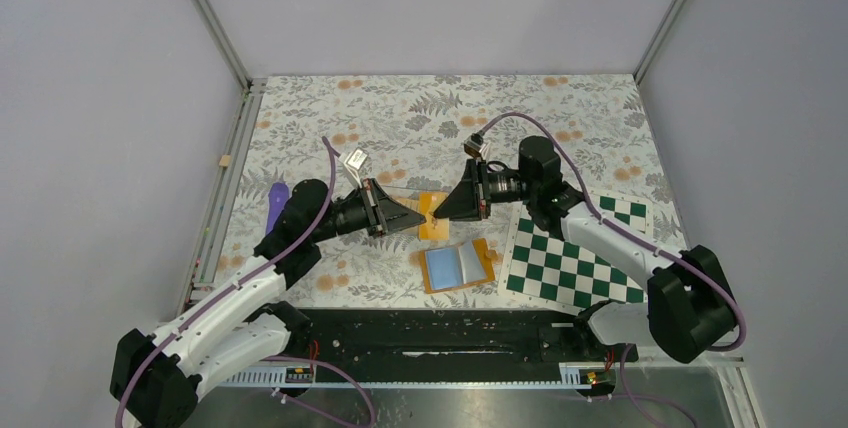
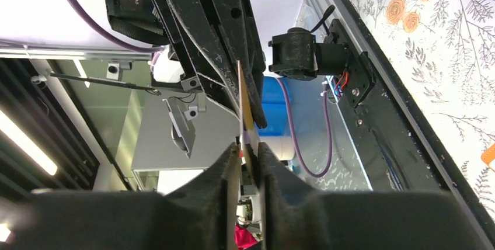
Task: Put the credit cards into the card holder
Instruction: Pick up the credit card from the storage box, then move the storage box to the center of the board, then insert the credit card into the card holder.
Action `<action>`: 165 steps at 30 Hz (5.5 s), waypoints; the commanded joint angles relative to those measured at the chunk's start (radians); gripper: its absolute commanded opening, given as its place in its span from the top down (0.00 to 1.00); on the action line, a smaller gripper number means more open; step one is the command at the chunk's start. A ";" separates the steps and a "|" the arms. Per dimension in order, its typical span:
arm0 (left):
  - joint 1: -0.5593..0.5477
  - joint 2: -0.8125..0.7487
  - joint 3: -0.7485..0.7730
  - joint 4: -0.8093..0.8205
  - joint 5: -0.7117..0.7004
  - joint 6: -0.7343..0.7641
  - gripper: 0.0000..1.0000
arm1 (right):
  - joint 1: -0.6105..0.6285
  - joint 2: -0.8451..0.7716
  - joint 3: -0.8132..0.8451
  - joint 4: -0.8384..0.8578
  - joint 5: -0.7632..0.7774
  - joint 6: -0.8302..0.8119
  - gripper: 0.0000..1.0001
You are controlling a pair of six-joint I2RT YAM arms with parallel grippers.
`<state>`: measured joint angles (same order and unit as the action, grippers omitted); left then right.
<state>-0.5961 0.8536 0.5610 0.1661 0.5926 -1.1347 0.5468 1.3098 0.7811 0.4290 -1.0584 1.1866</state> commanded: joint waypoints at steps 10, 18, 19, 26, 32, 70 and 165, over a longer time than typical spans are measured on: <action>0.004 0.050 0.031 -0.279 -0.140 0.134 0.69 | 0.017 -0.024 0.020 -0.281 0.040 -0.235 1.00; -0.047 0.255 0.192 -0.632 -0.407 0.352 0.69 | -0.049 -0.148 -0.078 -0.620 0.242 -0.442 1.00; -0.062 0.294 0.214 -0.654 -0.425 0.364 0.69 | -0.066 -0.168 -0.104 -0.622 0.252 -0.442 1.00; -0.142 0.513 0.311 -0.689 -0.566 0.392 0.75 | -0.131 -0.231 -0.179 -0.690 0.264 -0.480 1.00; -0.171 0.670 0.425 -0.698 -0.668 0.425 0.83 | -0.133 -0.245 -0.169 -0.753 0.287 -0.529 1.00; -0.085 0.623 0.196 -0.377 -0.280 0.286 0.51 | -0.075 -0.093 -0.056 -0.778 0.408 -0.720 1.00; -0.309 0.933 0.220 -0.623 -0.559 0.254 0.96 | -0.164 0.100 -0.305 -0.322 0.340 -0.580 1.00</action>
<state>-0.8814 1.6787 0.8635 -0.2939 0.1333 -0.9031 0.3870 1.4029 0.4950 0.0441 -0.6765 0.5770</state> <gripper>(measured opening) 0.049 0.020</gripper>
